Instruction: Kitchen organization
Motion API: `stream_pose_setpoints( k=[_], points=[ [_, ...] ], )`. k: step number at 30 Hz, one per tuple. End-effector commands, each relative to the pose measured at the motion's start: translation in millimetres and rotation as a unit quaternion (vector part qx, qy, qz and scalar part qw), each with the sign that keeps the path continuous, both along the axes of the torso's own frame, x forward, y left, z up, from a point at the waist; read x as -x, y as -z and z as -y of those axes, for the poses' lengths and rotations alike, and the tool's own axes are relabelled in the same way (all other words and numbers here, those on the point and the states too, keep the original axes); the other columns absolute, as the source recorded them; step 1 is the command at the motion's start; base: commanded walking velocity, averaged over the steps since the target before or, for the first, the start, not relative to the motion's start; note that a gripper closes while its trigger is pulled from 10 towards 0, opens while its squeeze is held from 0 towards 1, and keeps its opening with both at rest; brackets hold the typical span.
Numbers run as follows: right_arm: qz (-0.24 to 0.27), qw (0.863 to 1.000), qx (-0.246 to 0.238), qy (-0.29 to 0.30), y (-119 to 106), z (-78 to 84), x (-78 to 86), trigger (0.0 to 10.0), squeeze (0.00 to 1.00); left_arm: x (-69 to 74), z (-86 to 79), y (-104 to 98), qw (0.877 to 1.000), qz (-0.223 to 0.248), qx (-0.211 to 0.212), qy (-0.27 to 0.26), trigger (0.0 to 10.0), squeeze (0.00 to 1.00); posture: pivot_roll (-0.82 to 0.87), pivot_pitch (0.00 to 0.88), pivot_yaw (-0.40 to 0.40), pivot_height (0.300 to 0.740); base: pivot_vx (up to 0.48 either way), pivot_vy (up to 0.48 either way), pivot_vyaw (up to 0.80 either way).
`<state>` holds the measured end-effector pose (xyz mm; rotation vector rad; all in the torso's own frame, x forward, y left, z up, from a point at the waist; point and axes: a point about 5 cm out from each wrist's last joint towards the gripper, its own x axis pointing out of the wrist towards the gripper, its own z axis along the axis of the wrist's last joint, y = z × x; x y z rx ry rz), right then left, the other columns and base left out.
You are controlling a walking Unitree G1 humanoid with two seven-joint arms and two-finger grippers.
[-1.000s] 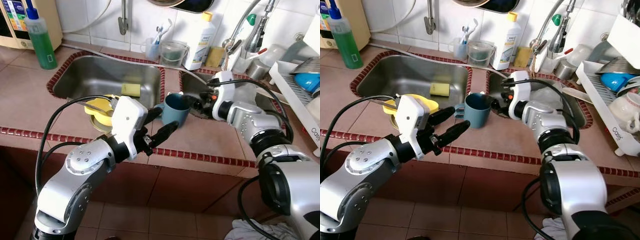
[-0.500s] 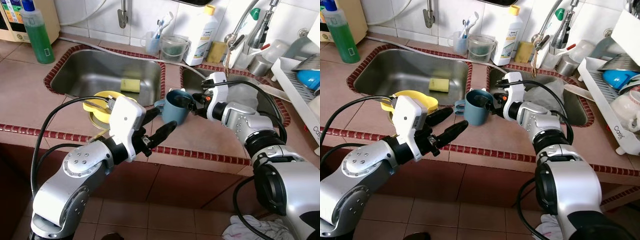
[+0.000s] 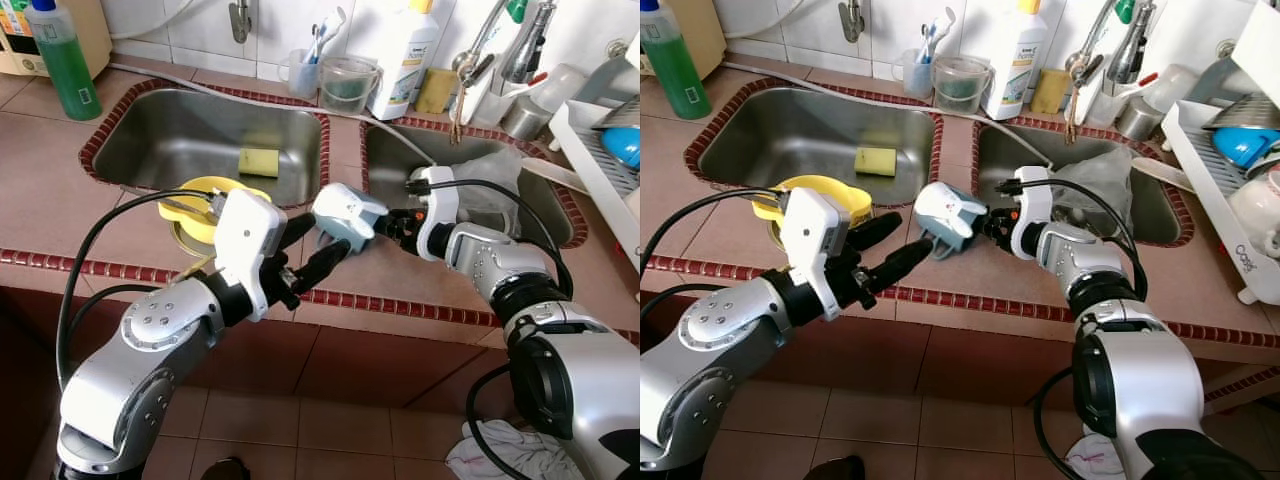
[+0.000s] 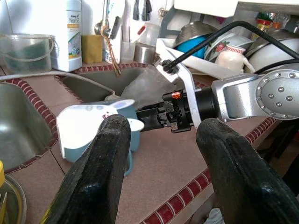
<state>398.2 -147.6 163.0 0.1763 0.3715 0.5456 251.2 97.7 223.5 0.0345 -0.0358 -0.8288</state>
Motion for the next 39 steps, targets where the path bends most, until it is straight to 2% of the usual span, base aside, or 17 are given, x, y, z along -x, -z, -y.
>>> stream_pose_setpoints(
  k=[1,21,22,23,26,30,31,32,37,38,39],
  points=[
    [-0.004,1.000,0.006,0.008,2,5.2,0.6,0.0,0.00,2.7,2.6,-5,1.000,0.010,0.001,0.007,10.0,0.00,0.15,0.162,-0.136,0.740,0.000,0.000,0.00],
    [-0.003,1.000,0.008,-0.008,5,1.2,2.1,0.0,0.00,1.4,1.9,-6,1.000,0.011,0.001,0.005,10.0,0.00,0.15,0.158,-0.138,0.740,0.000,0.000,0.00],
    [-0.005,1.000,0.010,-0.010,6,1.2,2.7,1.9,0.00,1.3,2.2,-6,1.000,0.011,0.001,0.005,10.0,0.00,0.15,0.157,-0.139,0.740,0.000,0.000,0.00],
    [-0.009,1.000,0.017,-0.009,9,1.8,3.8,10.0,1.00,1.1,2.4,-7,1.000,0.012,0.002,0.004,10.0,0.00,0.15,0.157,-0.139,0.740,0.000,0.000,0.00],
    [-0.013,1.000,0.025,-0.003,12,2.9,4.6,10.0,1.00,0.8,2.6,-7,1.000,0.012,0.003,0.004,10.0,0.00,0.15,0.155,-0.142,0.740,0.000,0.000,0.00],
    [-0.033,0.998,0.041,-0.033,30,1.6,13.7,10.0,1.00,-0.5,2.4,-8,1.000,0.015,0.004,0.002,10.0,0.00,0.15,0.151,-0.138,0.740,0.000,0.000,0.00],
    [-0.037,0.997,0.044,-0.044,34,1.0,16.3,10.0,0.68,-0.9,2.4,-8,1.000,0.016,0.004,0.002,10.0,0.00,0.15,0.151,-0.137,0.740,0.000,0.000,0.00],
    [-0.041,0.996,0.041,-0.065,40,-0.2,21.2,10.0,0.00,-1.8,2.5,-8,1.000,0.017,0.004,0.003,10.0,0.00,0.14,0.149,-0.135,0.740,0.000,0.000,0.00],
    [-0.034,0.994,0.044,-0.098,47,-0.2,29.4,10.0,0.00,-3.7,2.9,-9,1.000,0.019,0.004,0.005,10.0,0.00,0.13,0.144,-0.127,0.740,0.000,0.000,0.00],
    [-0.028,0.991,0.035,-0.123,48,0.7,34.8,10.0,0.66,-4.6,3.5,-10,1.000,0.020,0.004,0.006,10.0,0.00,0.13,0.142,-0.124,0.740,0.000,0.000,0.00],
    [-0.023,0.990,0.031,-0.132,47,0.9,36.8,10.0,0.66,-4.8,3.6,-10,1.000,0.020,0.004,0.007,10.0,0.00,0.13,0.142,-0.124,0.740,0.000,0.000,0.00]
  ],
)
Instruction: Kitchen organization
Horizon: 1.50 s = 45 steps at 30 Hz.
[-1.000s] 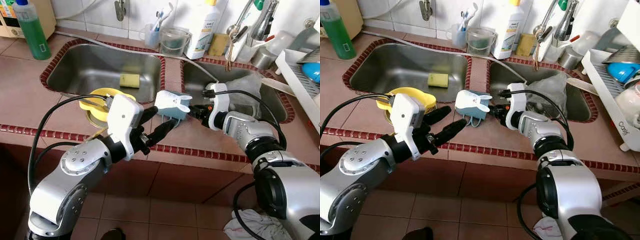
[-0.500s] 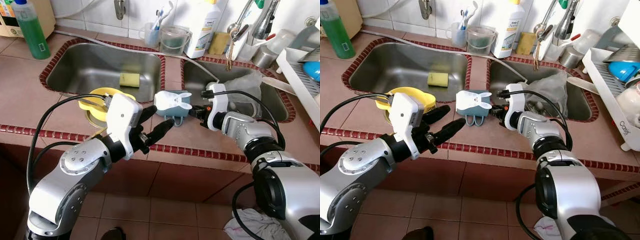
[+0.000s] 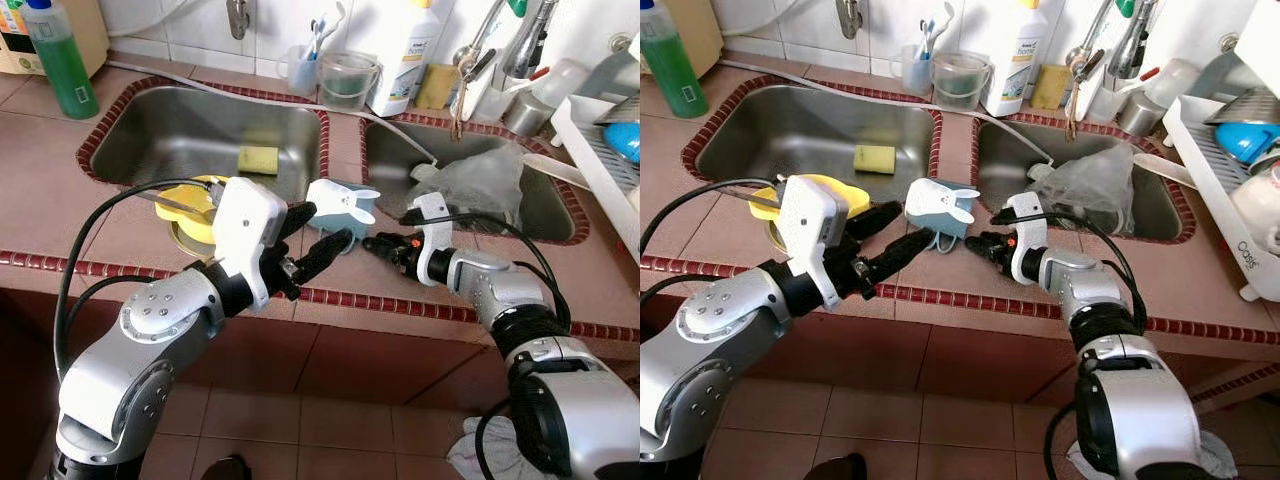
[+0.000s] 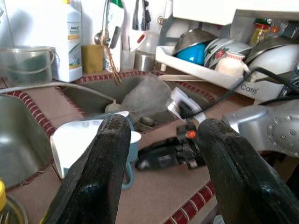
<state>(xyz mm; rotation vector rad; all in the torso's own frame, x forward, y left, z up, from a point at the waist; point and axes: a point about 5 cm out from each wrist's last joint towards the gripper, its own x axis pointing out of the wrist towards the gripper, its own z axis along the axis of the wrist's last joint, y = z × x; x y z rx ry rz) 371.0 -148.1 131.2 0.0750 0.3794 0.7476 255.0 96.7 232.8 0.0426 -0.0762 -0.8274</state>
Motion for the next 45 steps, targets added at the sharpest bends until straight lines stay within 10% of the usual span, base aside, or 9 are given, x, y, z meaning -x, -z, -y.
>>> stream_pose_setpoints(
  k=[1,12,37,38,45],
  points=[
    [-0.038,0.999,0.002,-0.029,15,2.2,12.3,10.0,1.00,-1.3,2.7,-1,1.000,0.002,0.000,0.008,10.0,0.00,0.13,0.139,-0.123,0.740,0.000,0.000,0.00],
    [0.015,0.996,-0.004,-0.083,4,10.7,49.0,10.0,1.00,-5.6,6.0,5,1.000,0.004,-0.017,0.021,10.0,0.00,0.11,0.119,-0.102,0.740,0.000,0.000,0.00],
    [0.157,0.986,-0.008,0.050,-19,20.3,60.7,10.0,1.00,-29.3,3.1,29,0.999,0.010,-0.021,-0.048,10.0,0.00,0.08,0.071,-0.077,0.740,0.000,0.000,0.00],
    [0.157,0.986,-0.008,0.054,-20,21.5,60.4,10.0,0.00,-29.7,3.7,30,0.999,0.012,-0.024,-0.048,10.0,0.00,0.08,0.071,-0.077,0.740,0.000,0.000,0.00],
    [0.161,0.985,-0.011,0.064,-22,22.5,58.6,10.0,0.00,-30.0,5.6,32,0.999,0.013,-0.026,-0.039,10.0,0.00,0.07,0.064,-0.075,0.740,0.000,0.000,0.00]
  ],
)
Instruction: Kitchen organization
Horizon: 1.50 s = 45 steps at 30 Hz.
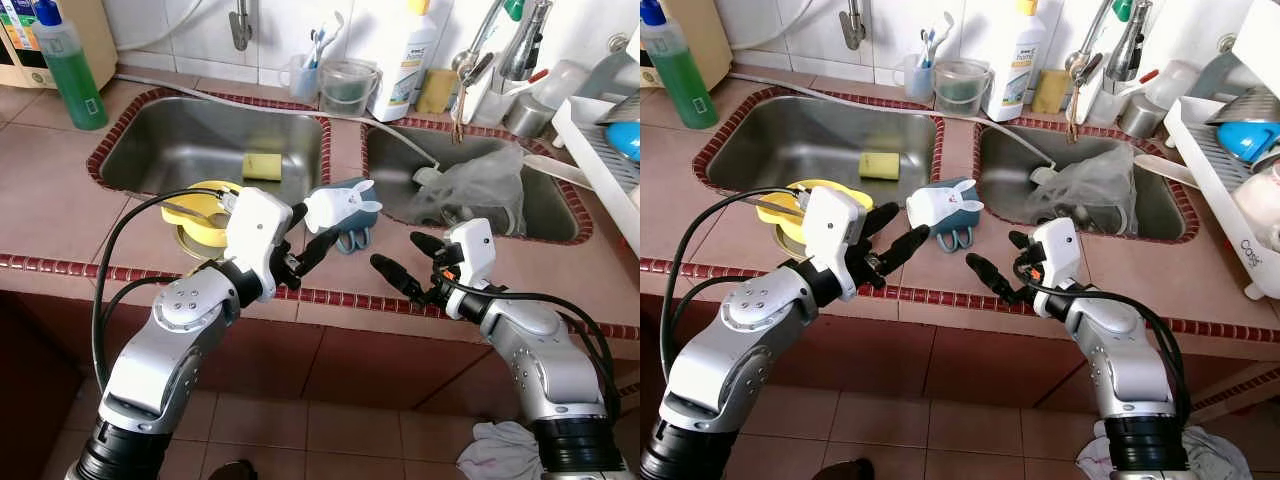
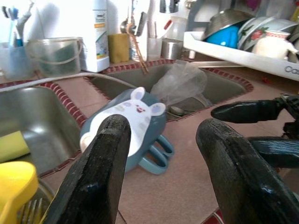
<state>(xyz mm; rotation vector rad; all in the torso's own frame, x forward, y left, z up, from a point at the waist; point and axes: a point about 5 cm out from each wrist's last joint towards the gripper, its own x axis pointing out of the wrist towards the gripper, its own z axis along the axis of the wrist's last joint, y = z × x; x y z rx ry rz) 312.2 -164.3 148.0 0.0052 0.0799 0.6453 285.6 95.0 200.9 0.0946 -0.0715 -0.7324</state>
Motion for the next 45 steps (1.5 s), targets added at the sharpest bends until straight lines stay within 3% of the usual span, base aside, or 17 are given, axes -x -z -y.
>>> stream_pose_setpoints(
  k=[1,9,17,26,34,45],
  points=[
    [0.015,1.000,-0.002,0.010,-6,5.7,-0.2,10.0,0.00,0.1,4.2,0,1.000,0.006,-0.003,0.010,10.0,0.00,0.07,0.060,-0.076,0.740,0.000,0.000,0.00],
    [0.045,0.998,-0.033,-0.012,-18,-0.9,3.7,10.0,0.00,-2.4,5.0,-1,1.000,0.007,0.005,0.013,10.0,0.00,0.07,0.050,-0.075,0.740,0.061,0.000,0.00],
    [0.100,0.991,-0.078,-0.050,-49,-1.6,8.3,10.0,0.00,-5.8,4.2,-4,1.000,0.009,0.016,0.014,10.0,0.00,0.06,0.045,-0.075,0.740,0.345,0.000,0.00],
    [0.119,0.988,-0.073,-0.059,-61,0.3,8.3,10.0,0.00,-8.5,3.8,-7,1.000,0.013,0.024,0.009,10.0,0.00,0.06,0.043,-0.077,0.740,0.335,0.000,0.00],
    [0.126,0.988,-0.070,-0.064,-66,2.3,7.4,10.0,0.00,-9.1,3.0,-9,0.999,0.028,0.026,0.005,10.0,0.00,0.05,0.046,-0.079,0.740,0.000,0.000,0.00],
    [0.124,0.987,-0.070,-0.069,-66,1.6,5.3,10.0,0.00,-10.3,2.2,-10,0.999,0.028,0.030,0.008,10.0,0.00,0.06,0.050,-0.078,0.740,0.000,-0.464,0.00]
  ],
)
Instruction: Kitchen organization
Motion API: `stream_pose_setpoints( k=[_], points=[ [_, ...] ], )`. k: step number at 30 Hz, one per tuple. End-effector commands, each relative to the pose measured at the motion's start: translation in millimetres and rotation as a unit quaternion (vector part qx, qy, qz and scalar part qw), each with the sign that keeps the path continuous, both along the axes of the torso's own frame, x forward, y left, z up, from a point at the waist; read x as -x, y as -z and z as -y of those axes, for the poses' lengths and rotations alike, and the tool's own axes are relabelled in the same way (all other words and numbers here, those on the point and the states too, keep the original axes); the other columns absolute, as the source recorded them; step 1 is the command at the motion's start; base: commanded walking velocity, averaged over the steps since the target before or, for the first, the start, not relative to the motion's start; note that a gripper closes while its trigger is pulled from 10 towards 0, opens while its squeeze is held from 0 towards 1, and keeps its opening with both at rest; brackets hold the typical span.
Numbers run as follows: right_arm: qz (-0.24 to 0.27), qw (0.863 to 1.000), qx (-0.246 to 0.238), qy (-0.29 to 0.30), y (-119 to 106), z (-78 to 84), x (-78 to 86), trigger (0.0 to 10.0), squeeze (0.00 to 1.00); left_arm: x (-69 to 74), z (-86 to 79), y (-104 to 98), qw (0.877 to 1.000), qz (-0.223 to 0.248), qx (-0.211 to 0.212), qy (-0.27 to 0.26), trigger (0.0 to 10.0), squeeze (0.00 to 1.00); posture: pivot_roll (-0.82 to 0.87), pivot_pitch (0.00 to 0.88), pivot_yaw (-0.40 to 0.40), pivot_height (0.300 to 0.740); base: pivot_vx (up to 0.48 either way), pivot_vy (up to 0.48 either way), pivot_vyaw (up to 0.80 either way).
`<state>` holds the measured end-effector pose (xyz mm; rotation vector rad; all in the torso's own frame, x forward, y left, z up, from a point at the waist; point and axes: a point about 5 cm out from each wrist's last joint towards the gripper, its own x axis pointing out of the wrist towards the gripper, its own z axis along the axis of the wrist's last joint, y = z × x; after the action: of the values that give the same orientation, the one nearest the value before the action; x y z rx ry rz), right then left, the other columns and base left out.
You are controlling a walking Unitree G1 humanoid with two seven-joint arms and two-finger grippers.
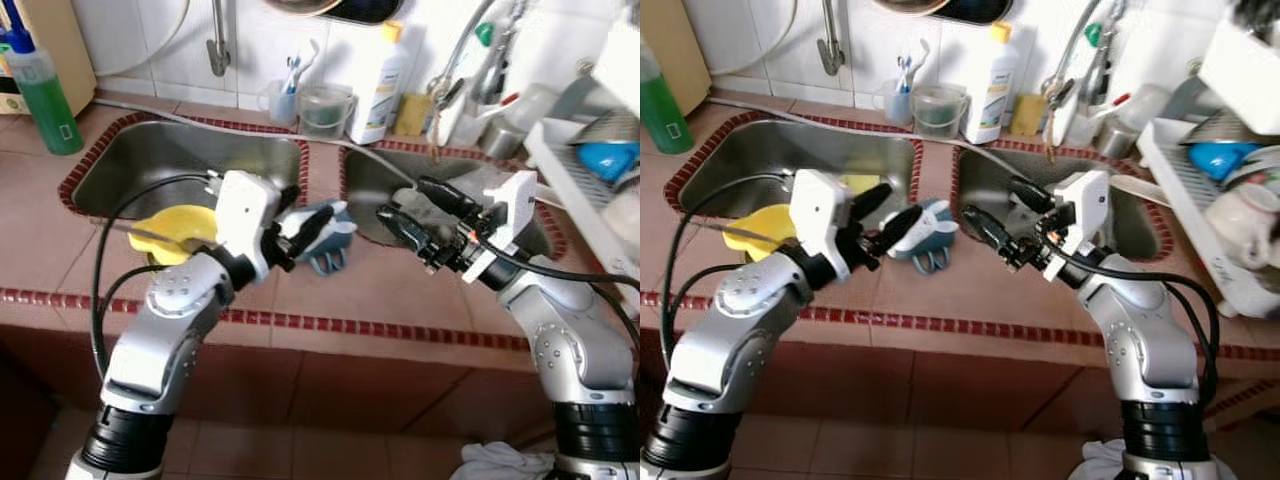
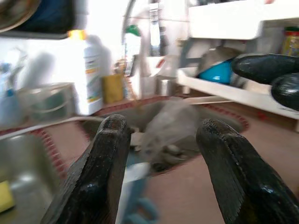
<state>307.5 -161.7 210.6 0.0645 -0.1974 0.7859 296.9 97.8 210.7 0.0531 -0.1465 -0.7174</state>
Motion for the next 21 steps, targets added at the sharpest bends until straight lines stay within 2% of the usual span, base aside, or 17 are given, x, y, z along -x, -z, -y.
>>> stream_pose_setpoints(
  k=[1,6,18,21],
  points=[
    [0.006,1.000,0.002,0.001,-3.1,4.1,0.6,10.0,0.00,0.8,4.9,0.0,1.000,0.001,-0.003,0.013,10.0,0.00,0.06,0.049,-0.078,0.740,0.000,-0.480,0.00],
    [0.004,1.000,0.003,0.000,-2.6,4.0,0.9,10.0,0.00,-0.1,6.1,1.7,1.000,0.001,-0.013,0.004,10.0,0.00,0.06,0.048,-0.079,0.740,0.000,-0.424,0.00],
    [0.000,1.000,0.003,0.000,-0.3,3.5,1.5,10.0,0.00,-0.4,5.6,4.0,1.000,-0.003,-0.019,0.003,10.0,0.00,0.06,0.049,-0.078,0.740,0.000,0.000,0.00],
    [-0.001,1.000,0.001,-0.001,0.9,2.6,1.8,10.0,0.00,-0.4,4.3,2.8,1.000,-0.001,-0.015,0.008,10.0,0.00,0.06,0.049,-0.076,0.740,0.432,0.000,0.00]
  ],
)
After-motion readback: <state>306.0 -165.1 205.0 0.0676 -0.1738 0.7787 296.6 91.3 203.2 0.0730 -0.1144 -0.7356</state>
